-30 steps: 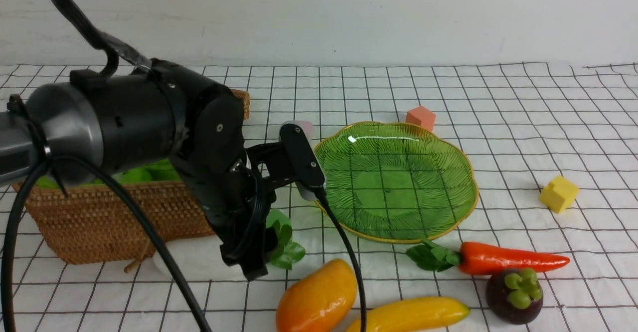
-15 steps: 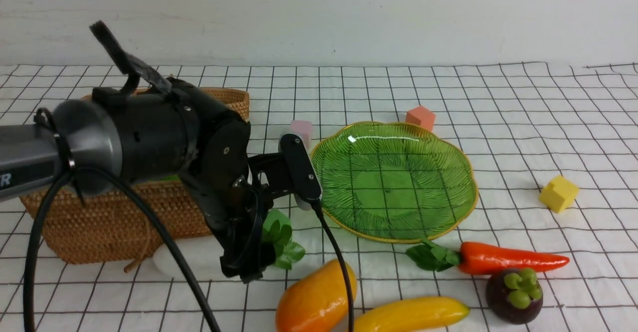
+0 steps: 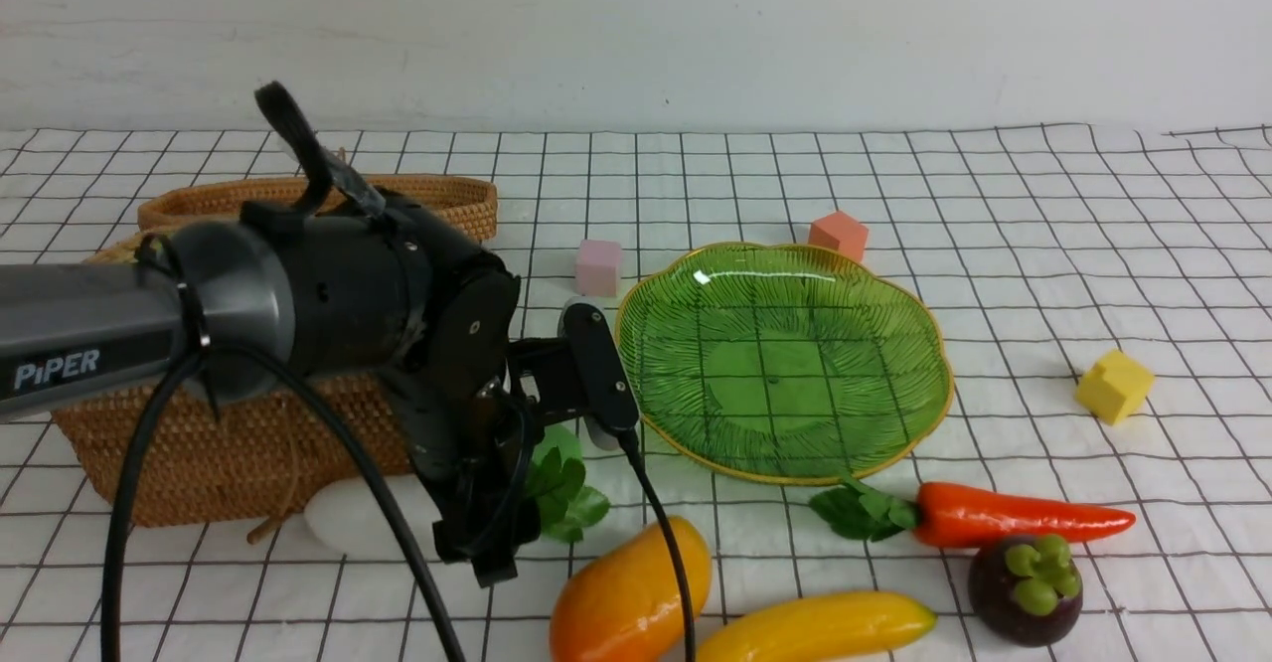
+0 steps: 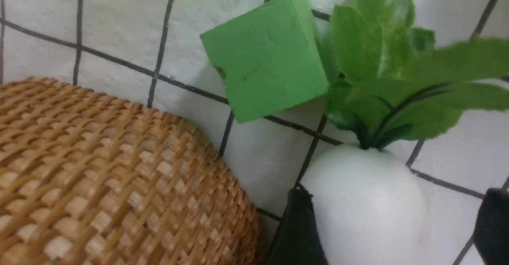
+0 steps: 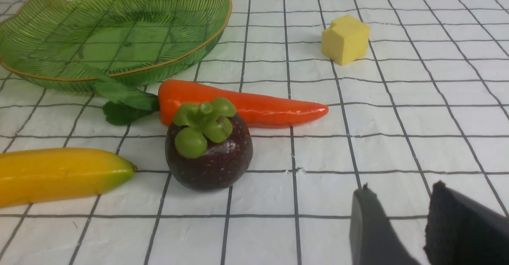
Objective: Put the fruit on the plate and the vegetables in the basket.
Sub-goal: Take a daikon with your left arm and place it on the basket on the left.
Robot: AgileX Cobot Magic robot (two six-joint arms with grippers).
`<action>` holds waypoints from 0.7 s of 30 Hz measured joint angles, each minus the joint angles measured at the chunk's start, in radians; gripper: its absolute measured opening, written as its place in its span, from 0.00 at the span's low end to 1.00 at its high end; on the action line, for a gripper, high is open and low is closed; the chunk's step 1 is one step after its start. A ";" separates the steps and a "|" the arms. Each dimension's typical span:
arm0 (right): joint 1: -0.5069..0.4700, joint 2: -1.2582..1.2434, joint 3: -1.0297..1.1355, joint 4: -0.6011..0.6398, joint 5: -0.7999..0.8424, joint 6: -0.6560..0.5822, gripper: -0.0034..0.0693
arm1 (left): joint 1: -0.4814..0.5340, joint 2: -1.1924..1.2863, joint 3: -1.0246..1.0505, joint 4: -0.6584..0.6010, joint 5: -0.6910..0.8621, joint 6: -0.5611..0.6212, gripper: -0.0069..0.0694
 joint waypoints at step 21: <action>0.000 0.000 0.000 -0.001 0.000 0.000 0.37 | -0.002 -0.039 0.000 -0.074 0.045 0.025 0.07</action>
